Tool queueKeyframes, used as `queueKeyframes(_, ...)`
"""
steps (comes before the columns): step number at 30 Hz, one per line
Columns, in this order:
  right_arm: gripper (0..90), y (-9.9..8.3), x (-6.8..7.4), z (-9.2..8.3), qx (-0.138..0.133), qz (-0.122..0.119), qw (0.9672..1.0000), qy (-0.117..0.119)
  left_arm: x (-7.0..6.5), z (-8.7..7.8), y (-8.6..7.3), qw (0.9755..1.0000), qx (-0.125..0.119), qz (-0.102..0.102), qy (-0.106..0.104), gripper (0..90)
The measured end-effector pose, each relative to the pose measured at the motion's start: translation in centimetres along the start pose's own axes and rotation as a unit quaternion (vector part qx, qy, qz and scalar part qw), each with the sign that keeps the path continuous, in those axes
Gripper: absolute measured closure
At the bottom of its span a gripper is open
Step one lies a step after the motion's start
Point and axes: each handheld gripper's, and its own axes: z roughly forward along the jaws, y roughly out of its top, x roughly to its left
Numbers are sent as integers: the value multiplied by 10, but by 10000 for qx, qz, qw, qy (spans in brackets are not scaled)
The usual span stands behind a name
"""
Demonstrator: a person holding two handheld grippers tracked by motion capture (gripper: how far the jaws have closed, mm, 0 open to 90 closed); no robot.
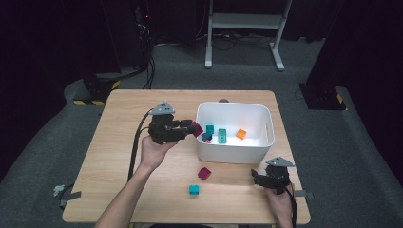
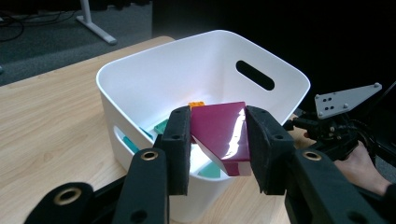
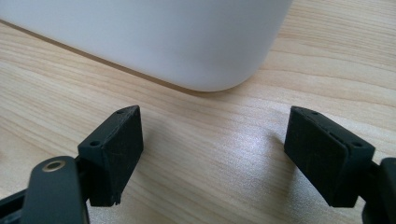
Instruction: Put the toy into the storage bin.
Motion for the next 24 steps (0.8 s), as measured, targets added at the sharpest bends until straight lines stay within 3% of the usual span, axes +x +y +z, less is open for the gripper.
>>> queueKeyframes(17,193,0,0,0,0,0,10000,0,3,36,12,9999,105,-59,2,622)
queueKeyframes(24,193,0,0,0,0,1,10000,-1,4,48,11,9996,233,38,172,621)
